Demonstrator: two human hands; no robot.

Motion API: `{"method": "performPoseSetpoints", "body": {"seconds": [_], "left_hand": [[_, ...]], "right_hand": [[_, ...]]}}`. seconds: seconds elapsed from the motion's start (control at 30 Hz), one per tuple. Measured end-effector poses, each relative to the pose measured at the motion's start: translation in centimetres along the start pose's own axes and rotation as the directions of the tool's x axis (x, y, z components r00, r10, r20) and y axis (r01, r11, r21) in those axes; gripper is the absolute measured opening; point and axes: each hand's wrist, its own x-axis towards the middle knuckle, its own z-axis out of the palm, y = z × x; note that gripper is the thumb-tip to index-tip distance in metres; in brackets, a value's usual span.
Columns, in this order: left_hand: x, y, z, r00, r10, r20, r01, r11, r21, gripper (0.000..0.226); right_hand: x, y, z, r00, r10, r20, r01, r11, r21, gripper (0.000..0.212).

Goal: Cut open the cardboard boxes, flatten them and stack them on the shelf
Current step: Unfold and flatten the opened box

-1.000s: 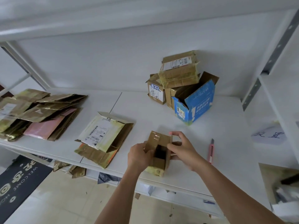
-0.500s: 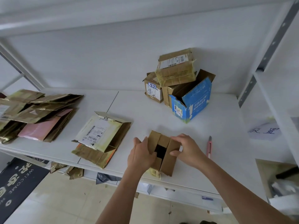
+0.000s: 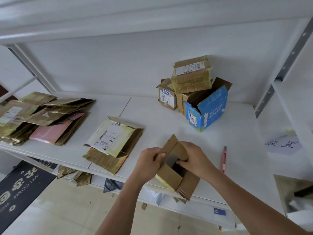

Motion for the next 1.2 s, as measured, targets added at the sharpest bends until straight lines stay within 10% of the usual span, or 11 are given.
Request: {"method": "performPoseSetpoints", "body": {"seconds": [0.1, 0.2, 0.4, 0.6, 0.73, 0.87, 1.2], "left_hand": [[-0.2, -0.5, -0.1, 0.989, -0.036, -0.147, 0.038, 0.999, 0.013, 0.036], [-0.6, -1.0, -0.5, 0.908, -0.128, -0.398, 0.171, 0.982, 0.076, 0.014], [-0.5, -0.9, 0.7, 0.874, -0.269, -0.406, 0.317, 0.947, 0.056, 0.108], [-1.0, -3.5, -1.2, 0.931, -0.32, -0.179, 0.189, 0.837, -0.514, 0.058], [-2.7, -6.4, -0.5, 0.879, -0.475, 0.029, 0.357, 0.617, -0.701, 0.045], [-3.7, -8.2, 1.0, 0.779, -0.595, 0.198, 0.547, 0.49, -0.679, 0.048], [0.1, -8.5, 3.4, 0.716, -0.693, -0.086, 0.596, 0.67, -0.443, 0.025]], "right_hand": [[-0.7, -0.8, 0.3, 0.996, -0.001, -0.091, 0.011, 0.993, 0.117, 0.009], [-1.1, -1.2, 0.3, 0.981, 0.09, -0.17, -0.049, 0.972, 0.231, 0.04], [-1.0, -2.8, 0.0, 0.959, 0.083, -0.272, 0.003, 0.954, 0.299, 0.036], [-1.0, -1.4, -1.5, 0.962, -0.052, -0.27, 0.123, 0.959, 0.255, 0.018], [-2.1, 1.9, -0.6, 0.986, -0.113, 0.123, 0.092, 0.981, 0.169, 0.052], [-3.2, 5.2, 2.2, 0.905, -0.006, 0.426, 0.074, 0.987, -0.143, 0.062], [-2.1, 4.1, 6.0, 0.989, 0.06, 0.136, -0.015, 0.95, -0.313, 0.048]]}}
